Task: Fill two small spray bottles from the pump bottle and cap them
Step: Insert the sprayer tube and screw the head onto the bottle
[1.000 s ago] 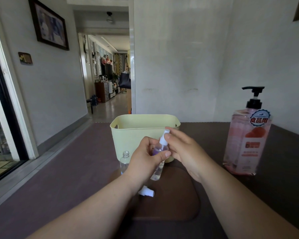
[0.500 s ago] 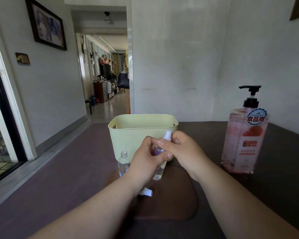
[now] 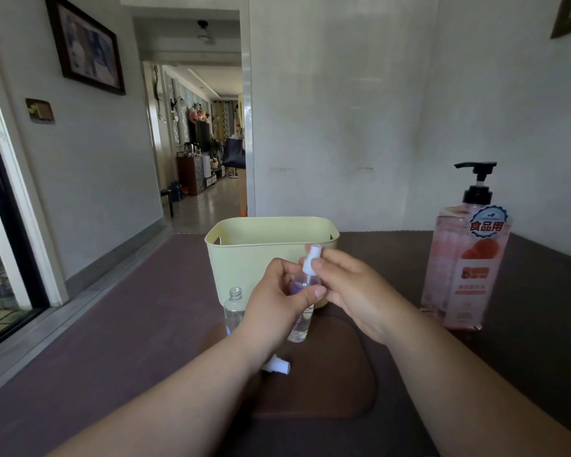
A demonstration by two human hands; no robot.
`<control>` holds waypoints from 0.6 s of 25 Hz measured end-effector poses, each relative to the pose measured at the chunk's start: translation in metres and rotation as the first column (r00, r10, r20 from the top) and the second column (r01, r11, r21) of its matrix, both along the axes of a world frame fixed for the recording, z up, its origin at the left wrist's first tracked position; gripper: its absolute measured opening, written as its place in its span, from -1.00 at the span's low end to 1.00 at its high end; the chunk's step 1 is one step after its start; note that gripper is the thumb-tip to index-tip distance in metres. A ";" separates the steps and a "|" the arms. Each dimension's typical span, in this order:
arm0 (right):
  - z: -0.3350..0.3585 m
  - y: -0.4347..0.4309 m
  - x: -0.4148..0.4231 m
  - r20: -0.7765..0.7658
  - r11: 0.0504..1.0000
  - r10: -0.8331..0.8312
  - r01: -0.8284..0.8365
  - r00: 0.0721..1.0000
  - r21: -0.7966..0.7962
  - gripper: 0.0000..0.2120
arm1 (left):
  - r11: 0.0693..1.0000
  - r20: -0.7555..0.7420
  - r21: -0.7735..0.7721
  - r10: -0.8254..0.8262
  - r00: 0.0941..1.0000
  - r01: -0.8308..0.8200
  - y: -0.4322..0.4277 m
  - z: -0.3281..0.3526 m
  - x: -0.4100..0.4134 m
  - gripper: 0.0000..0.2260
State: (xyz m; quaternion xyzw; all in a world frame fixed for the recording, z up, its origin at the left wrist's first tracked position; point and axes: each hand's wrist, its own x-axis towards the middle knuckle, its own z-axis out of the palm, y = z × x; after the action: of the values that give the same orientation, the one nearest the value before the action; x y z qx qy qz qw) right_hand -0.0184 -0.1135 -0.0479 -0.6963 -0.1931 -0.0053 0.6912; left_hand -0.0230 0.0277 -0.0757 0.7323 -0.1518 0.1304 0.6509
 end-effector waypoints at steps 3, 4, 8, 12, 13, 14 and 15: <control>0.001 0.004 -0.002 0.079 0.981 -0.130 0.140 0.988 -0.135 -0.76 | 1.000 0.010 0.021 0.004 1.000 -0.004 -0.003 -0.001 -0.002 -0.74; 0.001 0.005 -0.002 0.085 0.978 -0.140 0.152 0.986 -0.144 -0.66 | 1.000 0.012 0.014 0.004 1.000 -0.004 -0.004 -0.001 -0.003 -0.74; 0.002 0.000 0.001 -0.044 0.999 0.019 -0.017 0.999 0.046 -0.81 | 1.000 0.004 -0.014 -0.003 1.000 0.003 -0.001 0.000 -0.001 -0.74; 0.000 0.003 0.000 0.066 0.983 -0.121 0.129 0.990 -0.131 -0.83 | 1.000 0.009 -0.002 0.010 1.000 -0.010 -0.004 -0.001 -0.003 -0.73; 0.001 0.004 -0.001 0.063 0.981 -0.134 0.142 0.989 -0.134 -0.72 | 1.000 0.008 -0.004 0.015 1.000 -0.015 -0.005 -0.001 -0.004 -0.73; 0.000 0.004 0.000 0.037 0.990 -0.105 0.108 0.994 -0.089 -0.67 | 1.000 0.002 -0.013 0.013 1.000 -0.013 -0.005 -0.001 -0.004 -0.72; 0.002 0.004 0.000 -0.012 0.997 -0.063 0.063 0.998 -0.039 -0.69 | 1.000 -0.007 -0.026 0.007 1.000 -0.007 -0.004 0.000 -0.004 -0.72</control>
State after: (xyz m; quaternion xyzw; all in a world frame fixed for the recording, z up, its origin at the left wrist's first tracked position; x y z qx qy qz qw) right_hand -0.0185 -0.1093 -0.0464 -0.7152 -0.1665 -0.0189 0.6786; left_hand -0.0272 0.0234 -0.0761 0.7249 -0.1455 0.1321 0.6603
